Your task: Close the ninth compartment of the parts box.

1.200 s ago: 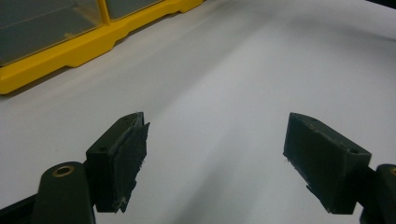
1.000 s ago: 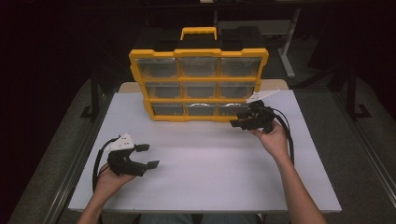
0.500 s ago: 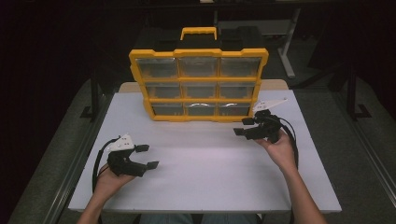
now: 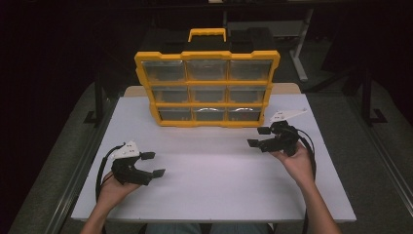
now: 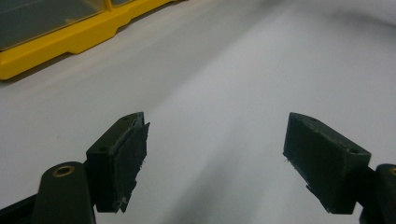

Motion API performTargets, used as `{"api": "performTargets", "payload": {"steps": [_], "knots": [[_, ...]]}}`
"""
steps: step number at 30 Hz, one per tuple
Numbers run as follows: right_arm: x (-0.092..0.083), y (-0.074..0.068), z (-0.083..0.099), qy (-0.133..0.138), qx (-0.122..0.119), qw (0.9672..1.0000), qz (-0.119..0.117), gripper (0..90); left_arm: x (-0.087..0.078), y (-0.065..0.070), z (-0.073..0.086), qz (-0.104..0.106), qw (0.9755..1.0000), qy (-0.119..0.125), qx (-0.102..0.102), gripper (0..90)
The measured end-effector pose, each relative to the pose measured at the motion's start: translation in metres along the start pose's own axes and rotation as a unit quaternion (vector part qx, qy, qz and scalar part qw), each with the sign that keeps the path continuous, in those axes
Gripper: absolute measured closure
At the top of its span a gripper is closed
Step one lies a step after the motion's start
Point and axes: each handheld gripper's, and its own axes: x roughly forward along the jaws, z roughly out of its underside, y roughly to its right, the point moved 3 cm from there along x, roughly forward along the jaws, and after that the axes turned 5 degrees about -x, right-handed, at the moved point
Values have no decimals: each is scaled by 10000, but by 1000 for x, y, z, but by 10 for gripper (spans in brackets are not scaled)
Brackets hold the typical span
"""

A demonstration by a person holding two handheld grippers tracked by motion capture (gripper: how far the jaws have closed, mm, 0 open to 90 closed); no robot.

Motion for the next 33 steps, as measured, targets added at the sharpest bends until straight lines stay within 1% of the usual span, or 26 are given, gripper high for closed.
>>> {"api": "performTargets", "payload": {"steps": [5, 6, 9, 14, 19, 22, 23, 25, 26, 29, 31, 33], "knots": [[-4, 1, 8, 26, 36, 10000, 37, 289, 0, 1, 0, 10, 10000, -24, 19, 212], [-5, 1, 10, 0, 81, 10000, 48, 282, 1, 1, 0, 9, 10000, -31, 31, 213], [-7, 1, 13, 23, 69, 10000, 68, 276, 1, 1, 1, 13, 10000, -52, 8, 212], [-11, 2, 19, 82, 72, 9998, 143, 252, 2, 1, 2, -1, 10000, -86, 41, 213], [-14, 2, 25, 39, 119, 9998, 178, 237, 2, 1, 2, 4, 9999, -91, 46, 212], [-17, 1, 28, 101, 105, 9997, 195, 235, 2, 1, 2, 6, 10000, -85, 45, 213], [-18, 0, 29, 75, 156, 9997, 186, 233, 2, 1, 2, 7, 10000, -81, 47, 212], [-19, 0, 32, 70, 183, 9996, 202, 232, 3, 1, 2, 12, 9999, -98, 56, 213], [-19, 0, 34, 80, 150, 9996, 210, 231, 3, 1, 3, 20, 9999, -105, 33, 213], [-20, 0, 39, 28, 213, 9995, 222, 223, 3, 1, 3, 18, 9999, -106, 46, 213], [-21, 0, 42, 42, 191, 9995, 245, 223, 3, 0, 3, 24, 9999, -98, 43, 213], [-22, -1, 46, 37, 224, 9994, 262, 215, 3, 0, 3, 20, 9999, -109, 23, 213]]}}
